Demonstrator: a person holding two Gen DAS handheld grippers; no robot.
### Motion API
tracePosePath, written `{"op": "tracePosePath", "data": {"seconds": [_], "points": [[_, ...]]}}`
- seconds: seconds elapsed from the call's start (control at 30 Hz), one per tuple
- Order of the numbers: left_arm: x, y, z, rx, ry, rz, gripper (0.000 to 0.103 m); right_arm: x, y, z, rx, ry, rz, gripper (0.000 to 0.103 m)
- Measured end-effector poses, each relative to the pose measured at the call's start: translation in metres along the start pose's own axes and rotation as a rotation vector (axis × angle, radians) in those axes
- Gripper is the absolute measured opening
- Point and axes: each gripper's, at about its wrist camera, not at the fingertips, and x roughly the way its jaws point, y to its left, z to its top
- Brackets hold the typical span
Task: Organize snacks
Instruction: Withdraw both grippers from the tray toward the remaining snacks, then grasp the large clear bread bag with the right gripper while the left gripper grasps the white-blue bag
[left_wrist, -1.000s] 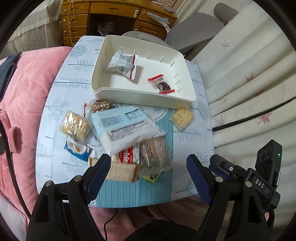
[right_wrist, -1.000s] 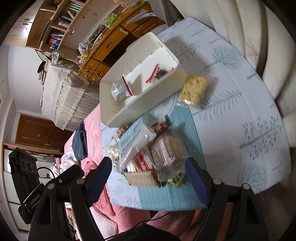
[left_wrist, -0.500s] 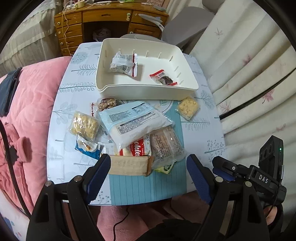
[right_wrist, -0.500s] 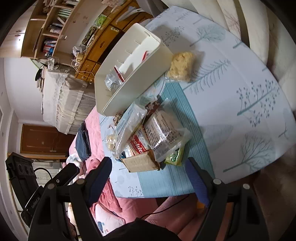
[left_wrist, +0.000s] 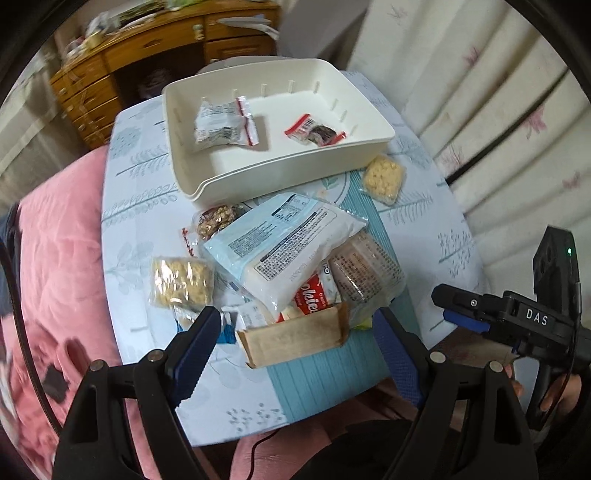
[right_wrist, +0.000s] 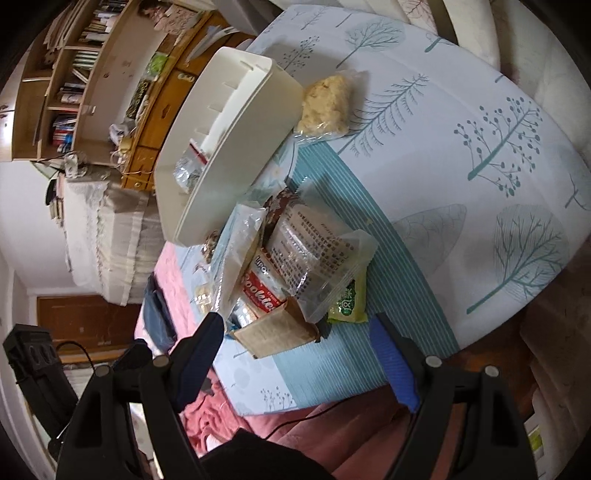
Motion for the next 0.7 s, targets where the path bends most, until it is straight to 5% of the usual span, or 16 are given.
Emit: {"op": "tracePosePath", "data": {"seconds": [0.33, 0.7], "points": [[0.03, 0.012, 0.015, 0.193, 0.081, -0.048, 0.083, 0.013, 0.022, -0.018, -0.076, -0.114, -0.112, 0.082], [0.076, -0.008, 0.023, 0.361, 0.154, -0.004, 0.083, 0.033, 0.04, -0.032, -0.34, -0.208, -0.292, 0.082]]}}
